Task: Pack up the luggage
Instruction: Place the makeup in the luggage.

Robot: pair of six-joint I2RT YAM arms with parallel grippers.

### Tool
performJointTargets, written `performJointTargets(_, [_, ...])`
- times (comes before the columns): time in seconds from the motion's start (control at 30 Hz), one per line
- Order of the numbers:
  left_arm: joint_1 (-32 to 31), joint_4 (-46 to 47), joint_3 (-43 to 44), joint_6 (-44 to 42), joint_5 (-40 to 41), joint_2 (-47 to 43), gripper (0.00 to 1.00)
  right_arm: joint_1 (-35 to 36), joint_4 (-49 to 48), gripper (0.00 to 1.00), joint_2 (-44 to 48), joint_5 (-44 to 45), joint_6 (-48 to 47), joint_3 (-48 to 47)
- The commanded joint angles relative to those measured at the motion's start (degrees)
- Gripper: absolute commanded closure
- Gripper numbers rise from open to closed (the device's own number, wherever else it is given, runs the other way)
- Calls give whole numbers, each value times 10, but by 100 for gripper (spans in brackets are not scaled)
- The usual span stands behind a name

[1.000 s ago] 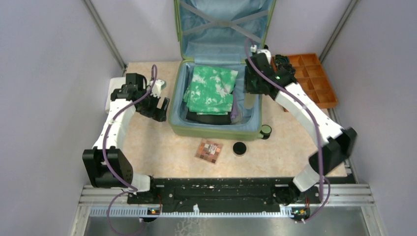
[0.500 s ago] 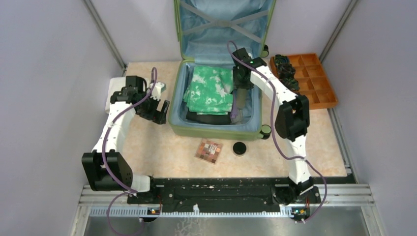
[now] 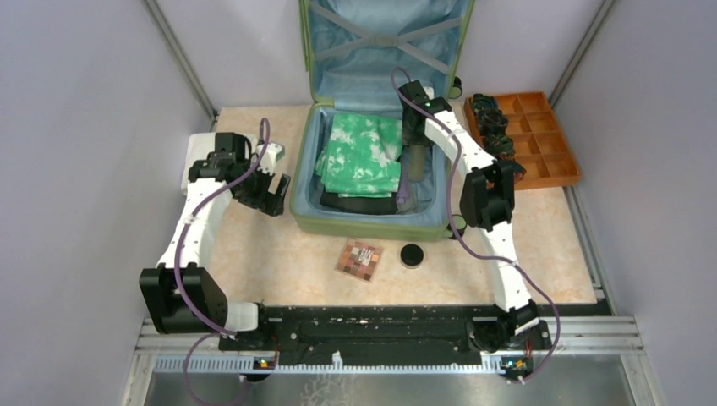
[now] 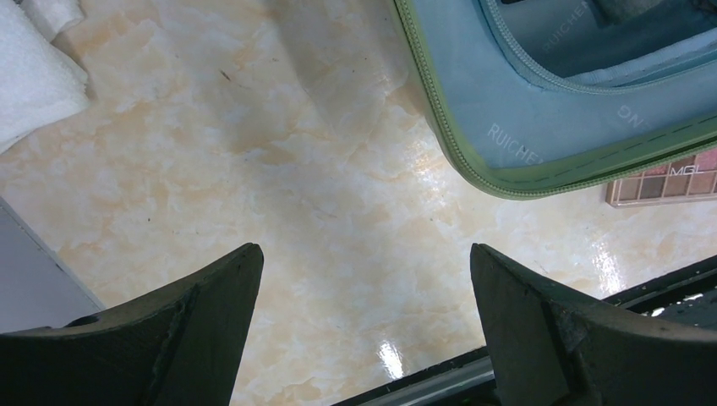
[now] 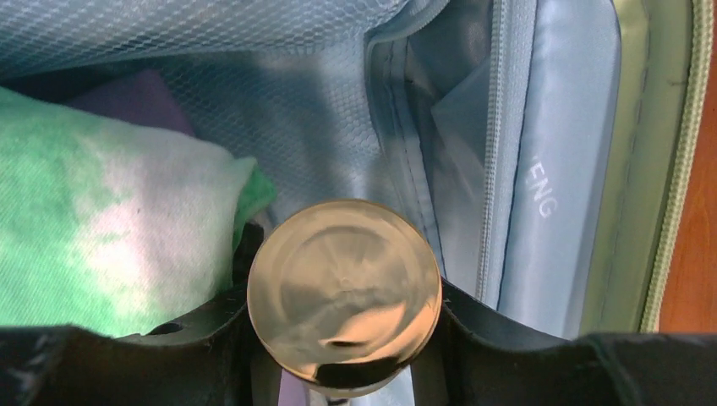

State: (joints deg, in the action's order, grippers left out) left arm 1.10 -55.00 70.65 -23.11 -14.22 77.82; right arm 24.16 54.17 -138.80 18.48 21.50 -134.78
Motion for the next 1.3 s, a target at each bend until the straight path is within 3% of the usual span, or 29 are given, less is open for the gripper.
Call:
performJointTargets(0.0, [4, 10, -11, -9, 5, -14, 1, -6, -38, 90, -21, 38, -17, -25])
performJointTargets(0.13, [4, 18, -16, -6, 4, -9, 1, -6, -44, 68, -29, 49, -9, -27])
performJointTargets(0.33, [4, 15, -20, -2, -8, -14, 1, -7, -57, 49, -21, 45, -27, -44])
performJointTargets(0.6, [4, 0, -12, -5, -13, -27, 1, -6, -65, 3, 87, 42, -34, 3])
performJointTargets(0.77, [4, -6, -15, -5, -17, -37, 1, 24, -85, 1, 212, 45, -22, 101])
performJointTargets(1.0, [5, -8, -32, -8, -19, -49, 1, 135, -136, 1, 459, 86, 26, 404])
performJointTargets(1.13, [5, -7, -40, -8, -20, -53, 1, 226, -140, 1, 576, 78, 94, 586])
performJointTargets(1.27, [5, -9, -43, -6, -20, -60, 1, 336, -106, 1, 630, 99, 179, 695])
